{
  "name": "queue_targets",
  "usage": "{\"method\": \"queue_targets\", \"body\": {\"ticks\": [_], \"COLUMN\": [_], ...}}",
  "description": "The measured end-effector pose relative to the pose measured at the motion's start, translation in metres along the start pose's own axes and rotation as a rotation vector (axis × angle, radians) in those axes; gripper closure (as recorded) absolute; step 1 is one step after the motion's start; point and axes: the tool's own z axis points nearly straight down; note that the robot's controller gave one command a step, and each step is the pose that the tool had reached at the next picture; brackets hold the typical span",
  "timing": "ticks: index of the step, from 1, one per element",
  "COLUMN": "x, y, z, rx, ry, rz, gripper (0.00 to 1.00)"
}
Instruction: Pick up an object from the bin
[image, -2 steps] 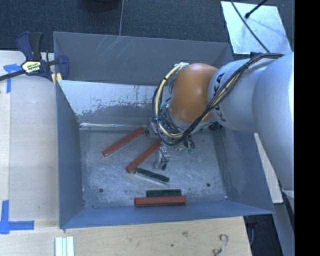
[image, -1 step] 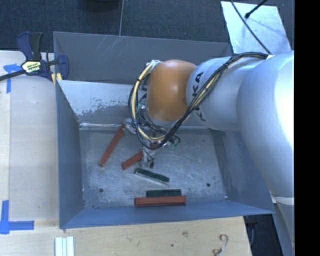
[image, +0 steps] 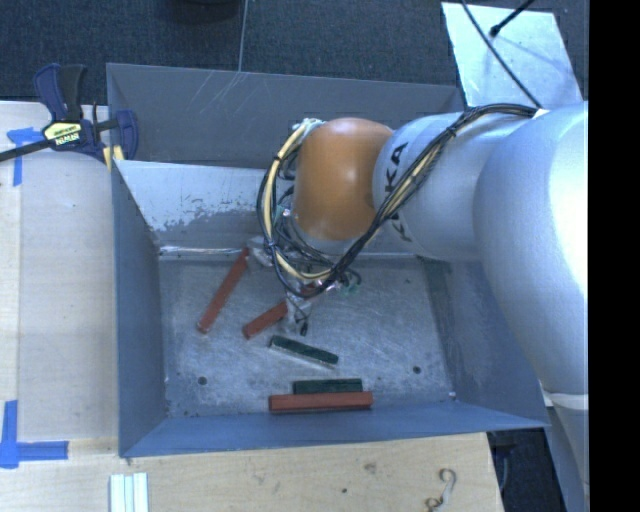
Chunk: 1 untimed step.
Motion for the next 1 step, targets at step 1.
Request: {"method": "queue_targets", "body": {"ticks": [1], "x": [0.0190], "y": [-0.0039], "z": [0.0020], "rx": [-0.001], "ry": [0.006], "rz": [-0.103], "gripper": [0.00]}}
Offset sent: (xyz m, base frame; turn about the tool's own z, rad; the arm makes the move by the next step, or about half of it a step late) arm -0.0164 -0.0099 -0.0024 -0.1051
